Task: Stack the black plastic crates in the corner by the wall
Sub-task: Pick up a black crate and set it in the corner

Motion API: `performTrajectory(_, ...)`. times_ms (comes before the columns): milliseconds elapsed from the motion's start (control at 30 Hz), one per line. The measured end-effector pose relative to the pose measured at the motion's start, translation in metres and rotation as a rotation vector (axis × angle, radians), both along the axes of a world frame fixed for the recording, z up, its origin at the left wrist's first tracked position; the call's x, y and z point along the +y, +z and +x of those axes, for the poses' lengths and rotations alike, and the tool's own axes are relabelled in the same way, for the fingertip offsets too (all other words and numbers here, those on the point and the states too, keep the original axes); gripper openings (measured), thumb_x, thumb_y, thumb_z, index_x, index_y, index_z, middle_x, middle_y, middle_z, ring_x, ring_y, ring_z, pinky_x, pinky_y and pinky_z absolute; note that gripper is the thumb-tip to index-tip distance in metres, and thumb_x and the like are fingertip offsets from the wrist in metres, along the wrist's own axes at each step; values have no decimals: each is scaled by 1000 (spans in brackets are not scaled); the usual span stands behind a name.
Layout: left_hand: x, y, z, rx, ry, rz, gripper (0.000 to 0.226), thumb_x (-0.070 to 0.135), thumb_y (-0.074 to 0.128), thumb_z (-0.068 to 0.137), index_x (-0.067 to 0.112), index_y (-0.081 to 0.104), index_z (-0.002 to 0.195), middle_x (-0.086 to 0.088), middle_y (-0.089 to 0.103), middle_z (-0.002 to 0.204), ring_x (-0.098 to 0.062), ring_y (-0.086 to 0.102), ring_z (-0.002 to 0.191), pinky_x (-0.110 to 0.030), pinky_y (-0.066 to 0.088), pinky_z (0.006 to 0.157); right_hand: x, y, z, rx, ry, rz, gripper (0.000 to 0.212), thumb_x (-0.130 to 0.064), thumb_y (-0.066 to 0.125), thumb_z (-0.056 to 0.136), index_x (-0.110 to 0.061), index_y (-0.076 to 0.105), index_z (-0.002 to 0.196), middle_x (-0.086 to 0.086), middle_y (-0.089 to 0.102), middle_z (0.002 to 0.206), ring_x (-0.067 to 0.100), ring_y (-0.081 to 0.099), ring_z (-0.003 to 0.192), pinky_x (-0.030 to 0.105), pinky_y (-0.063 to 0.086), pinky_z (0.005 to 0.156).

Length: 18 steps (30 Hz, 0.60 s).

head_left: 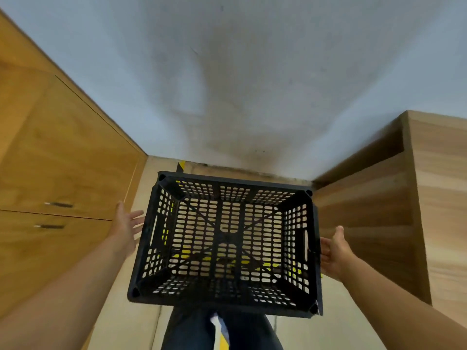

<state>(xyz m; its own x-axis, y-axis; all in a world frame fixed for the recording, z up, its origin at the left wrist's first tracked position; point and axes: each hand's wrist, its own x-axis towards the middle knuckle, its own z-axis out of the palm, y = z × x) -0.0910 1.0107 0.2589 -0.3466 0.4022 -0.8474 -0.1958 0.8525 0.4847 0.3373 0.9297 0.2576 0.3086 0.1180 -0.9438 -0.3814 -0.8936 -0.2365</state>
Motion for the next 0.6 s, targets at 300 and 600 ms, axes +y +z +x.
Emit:
performTrajectory(300,73,-108,-3,-41,15,-44,75,63,13,92,9,50,129,-12,52,133,-28,45,124,-43,33,93,67,-104,-5,-28,-41,7,81,-64,11,93,-4,40,139,24,43,141,38,38,132,45,29,109)
performTrajectory(600,129,-212,-23,-64,18,-36,76,64,13,92,9,50,129,-11,52,134,-27,45,125,-43,33,96,112,-206,-23,-12,-173,-15,87,-68,9,90,-3,47,133,20,52,118,29,55,87,41,41,91)
